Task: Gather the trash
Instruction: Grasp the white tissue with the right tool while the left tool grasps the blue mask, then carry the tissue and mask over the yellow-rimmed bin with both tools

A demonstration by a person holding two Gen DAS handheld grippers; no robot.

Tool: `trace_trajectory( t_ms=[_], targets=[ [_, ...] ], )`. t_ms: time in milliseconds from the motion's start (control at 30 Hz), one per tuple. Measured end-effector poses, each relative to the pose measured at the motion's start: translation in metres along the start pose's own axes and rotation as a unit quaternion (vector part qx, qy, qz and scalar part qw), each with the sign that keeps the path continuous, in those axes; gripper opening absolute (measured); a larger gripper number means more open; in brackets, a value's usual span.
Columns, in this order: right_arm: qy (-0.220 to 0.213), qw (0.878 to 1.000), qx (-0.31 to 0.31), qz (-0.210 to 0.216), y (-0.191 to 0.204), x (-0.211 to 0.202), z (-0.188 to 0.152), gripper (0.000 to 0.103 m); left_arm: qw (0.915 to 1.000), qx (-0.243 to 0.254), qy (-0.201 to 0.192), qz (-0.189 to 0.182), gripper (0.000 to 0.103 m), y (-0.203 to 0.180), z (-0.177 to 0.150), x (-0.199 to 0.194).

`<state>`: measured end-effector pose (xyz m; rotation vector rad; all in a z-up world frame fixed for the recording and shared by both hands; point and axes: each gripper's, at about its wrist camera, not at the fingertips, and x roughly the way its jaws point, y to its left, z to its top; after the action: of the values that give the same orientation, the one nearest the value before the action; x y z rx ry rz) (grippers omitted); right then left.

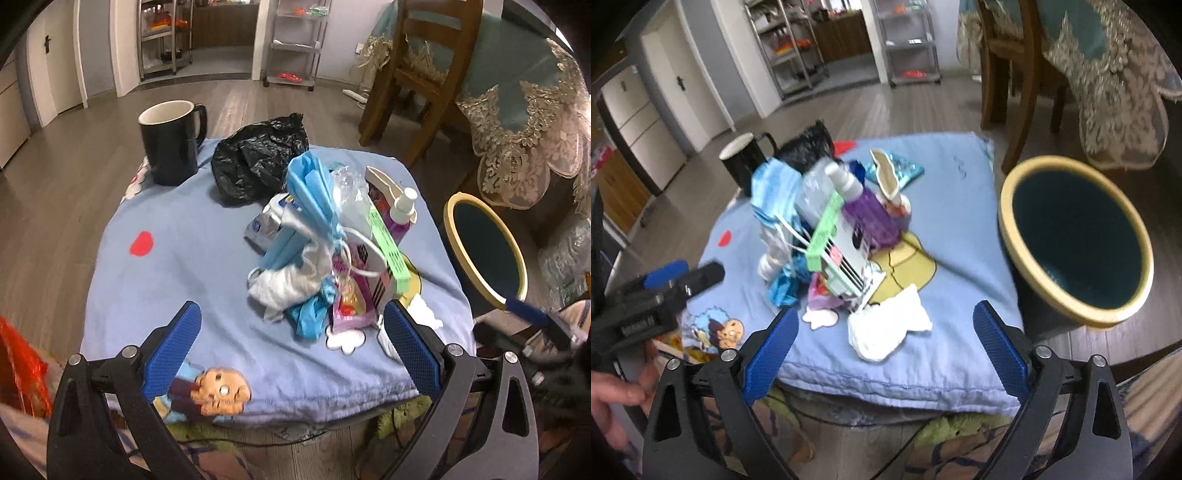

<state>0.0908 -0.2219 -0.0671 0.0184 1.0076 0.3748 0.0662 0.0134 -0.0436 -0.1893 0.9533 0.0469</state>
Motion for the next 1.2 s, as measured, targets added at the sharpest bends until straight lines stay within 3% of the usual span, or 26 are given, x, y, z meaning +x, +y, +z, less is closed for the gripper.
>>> trace_trajectory(
  t_ms=[100, 167, 367, 533, 633, 700, 800, 833, 967, 1200],
  targets=[
    [0.031, 0.999, 0.008, -0.005, 0.001, 0.020, 0.000, 0.084, 0.9999, -0.010, 0.004, -0.011, 0.094, 0.005, 0.017, 0.010],
    [0.053, 0.998, 0.015, -0.011, 0.000, 0.035, -0.001, 0.073, 0.9994, -0.021, 0.006, -0.026, 0.088, 0.010, 0.030, 0.017],
    [0.108, 0.993, 0.042, -0.033, -0.009, 0.073, -0.005, 0.070, 0.9983, -0.017, -0.004, -0.056, 0.087, 0.012, 0.064, 0.032],
    [0.118, 0.992, 0.030, -0.043, -0.004, 0.084, -0.007, 0.070, 0.9972, -0.018, 0.010, -0.072, 0.085, 0.011, 0.079, 0.055],
    [0.117, 0.992, 0.016, -0.049, 0.001, 0.088, -0.009, 0.066, 0.9960, -0.017, 0.019, -0.085, 0.075, 0.009, 0.082, 0.067],
    [0.119, 0.991, 0.008, -0.054, 0.003, 0.094, -0.013, 0.061, 0.9951, -0.010, 0.019, -0.097, 0.059, 0.008, 0.081, 0.071],
    [0.106, 0.993, -0.007, -0.055, 0.008, 0.094, -0.014, 0.042, 0.9947, 0.011, 0.019, -0.100, 0.025, 0.004, 0.077, 0.070],
    [0.104, 0.993, -0.012, -0.049, 0.011, 0.094, -0.016, 0.034, 0.9946, 0.016, 0.016, -0.102, 0.023, 0.003, 0.076, 0.068],
    [0.096, 0.995, -0.003, -0.033, 0.014, 0.084, -0.018, 0.018, 0.9940, 0.022, -0.007, -0.107, 0.016, 0.004, 0.077, 0.055],
    [0.064, 0.996, 0.065, 0.018, -0.004, 0.061, -0.008, 0.012, 0.9918, -0.008, -0.045, -0.120, 0.013, 0.022, 0.081, 0.033]
  ],
)
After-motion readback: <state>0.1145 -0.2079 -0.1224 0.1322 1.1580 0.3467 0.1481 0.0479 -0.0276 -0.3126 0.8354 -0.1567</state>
